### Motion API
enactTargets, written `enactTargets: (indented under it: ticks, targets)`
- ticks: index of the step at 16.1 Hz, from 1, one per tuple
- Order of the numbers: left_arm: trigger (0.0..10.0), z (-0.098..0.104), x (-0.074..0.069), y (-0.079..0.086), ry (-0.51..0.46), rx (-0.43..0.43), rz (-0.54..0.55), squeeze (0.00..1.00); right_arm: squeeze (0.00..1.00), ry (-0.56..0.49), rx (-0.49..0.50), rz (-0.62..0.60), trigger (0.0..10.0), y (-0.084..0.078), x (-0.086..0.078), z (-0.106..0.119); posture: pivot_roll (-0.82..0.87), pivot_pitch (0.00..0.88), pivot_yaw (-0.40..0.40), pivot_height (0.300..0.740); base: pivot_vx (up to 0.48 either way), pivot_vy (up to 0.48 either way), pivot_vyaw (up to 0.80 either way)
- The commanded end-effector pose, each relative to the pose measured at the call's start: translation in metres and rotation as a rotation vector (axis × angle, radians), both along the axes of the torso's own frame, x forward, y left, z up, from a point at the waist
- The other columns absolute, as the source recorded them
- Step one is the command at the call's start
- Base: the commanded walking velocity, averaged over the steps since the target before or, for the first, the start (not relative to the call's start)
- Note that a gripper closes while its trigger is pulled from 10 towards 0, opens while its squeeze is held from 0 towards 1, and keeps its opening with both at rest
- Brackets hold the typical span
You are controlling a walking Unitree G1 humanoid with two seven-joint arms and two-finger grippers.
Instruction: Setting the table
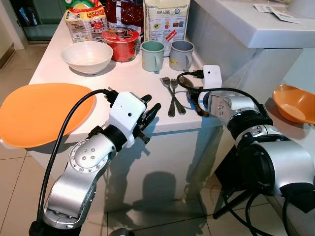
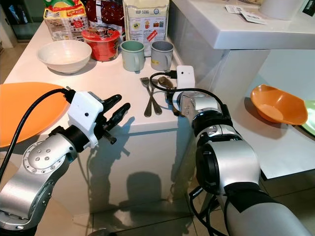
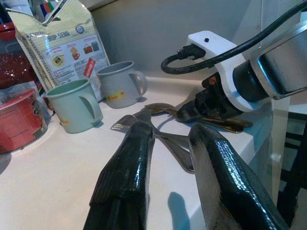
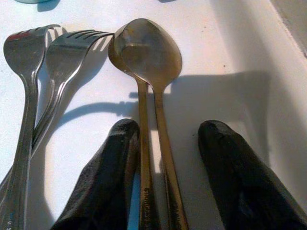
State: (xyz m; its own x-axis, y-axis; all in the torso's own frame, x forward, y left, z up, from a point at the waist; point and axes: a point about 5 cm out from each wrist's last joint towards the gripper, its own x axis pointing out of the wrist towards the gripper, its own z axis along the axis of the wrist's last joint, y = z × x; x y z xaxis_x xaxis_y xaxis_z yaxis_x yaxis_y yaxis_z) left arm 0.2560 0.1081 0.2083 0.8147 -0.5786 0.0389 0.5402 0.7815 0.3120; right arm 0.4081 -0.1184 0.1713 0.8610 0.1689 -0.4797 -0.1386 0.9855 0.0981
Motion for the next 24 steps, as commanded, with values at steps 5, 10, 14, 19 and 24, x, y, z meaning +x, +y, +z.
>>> enactTargets:
  ticks: [5,10,14,19,24]
  targets:
    - [10.0,0.003,-0.004,-0.004,-0.014,0.003,-0.030,0.00,0.00,0.083,0.038,-0.002,0.0,-0.004,-0.007,-0.018,0.05,0.022,-0.065,0.740,0.000,0.000,0.00]
    - [10.0,0.004,-0.002,-0.003,-0.022,0.002,-0.016,0.00,0.00,0.067,0.036,-0.003,0.0,-0.005,-0.006,-0.016,0.05,0.025,-0.067,0.740,0.000,0.000,0.00]
    - [10.0,0.008,0.001,0.001,-0.042,-0.004,0.016,0.00,0.00,-0.035,-0.026,0.010,0.0,-0.001,0.001,0.003,0.05,0.028,-0.068,0.740,0.000,0.000,0.00]
    - [10.0,0.010,0.002,0.002,-0.052,-0.006,0.025,0.00,0.00,-0.074,-0.079,0.044,0.0,0.007,0.003,0.011,0.06,0.030,-0.065,0.740,0.000,0.000,0.00]
    - [10.0,0.013,0.003,0.003,-0.068,-0.015,0.034,0.00,0.00,-0.173,-0.205,0.077,0.0,0.014,0.006,0.025,0.06,0.032,-0.065,0.740,0.000,0.000,0.00]
